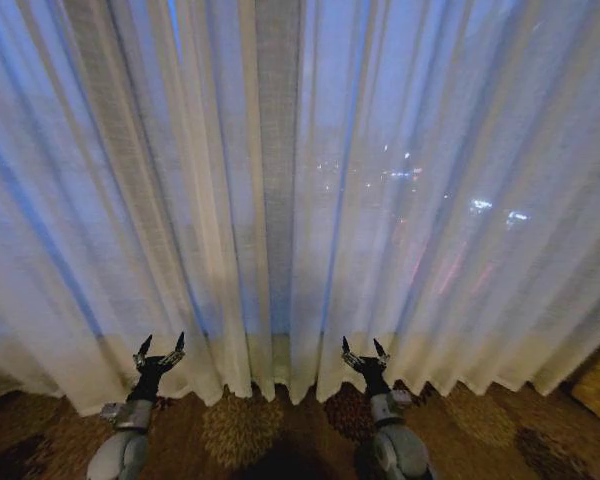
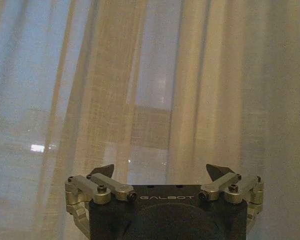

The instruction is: Open the curtains by pulling them apart, changing their state from closed to fully open.

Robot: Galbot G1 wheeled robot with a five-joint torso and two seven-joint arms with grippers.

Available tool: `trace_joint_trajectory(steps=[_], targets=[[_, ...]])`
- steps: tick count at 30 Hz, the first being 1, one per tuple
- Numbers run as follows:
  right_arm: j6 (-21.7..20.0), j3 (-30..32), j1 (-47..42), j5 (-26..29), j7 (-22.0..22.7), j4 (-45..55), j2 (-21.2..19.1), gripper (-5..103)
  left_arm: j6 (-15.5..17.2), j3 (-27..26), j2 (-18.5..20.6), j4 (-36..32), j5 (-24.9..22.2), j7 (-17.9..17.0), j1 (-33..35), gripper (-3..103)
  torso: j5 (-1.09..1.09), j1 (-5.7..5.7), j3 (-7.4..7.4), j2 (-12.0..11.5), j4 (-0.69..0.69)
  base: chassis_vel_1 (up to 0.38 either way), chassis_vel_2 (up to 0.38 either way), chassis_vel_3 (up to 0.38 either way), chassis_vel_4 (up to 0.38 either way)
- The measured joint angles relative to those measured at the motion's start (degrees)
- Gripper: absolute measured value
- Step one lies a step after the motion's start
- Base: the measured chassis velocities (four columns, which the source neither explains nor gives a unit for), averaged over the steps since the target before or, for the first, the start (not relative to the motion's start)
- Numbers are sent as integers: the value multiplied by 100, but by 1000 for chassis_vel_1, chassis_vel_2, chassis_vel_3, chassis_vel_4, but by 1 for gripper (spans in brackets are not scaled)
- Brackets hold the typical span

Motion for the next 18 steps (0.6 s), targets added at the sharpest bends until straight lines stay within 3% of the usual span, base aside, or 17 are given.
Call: trace_joint_trajectory(steps=[8,18], targets=[[228,22,194,68,-125,-210,-12,100,0,1,0,0,0,0,-2,100,5,6,2,-3,-2,-335,310,351,-316],[283,-86,746,-152,-167,-644,-30,100,1,0,0,0,0,0,2,100,5,-9,-3,4,0,-36,13,17,-12]])
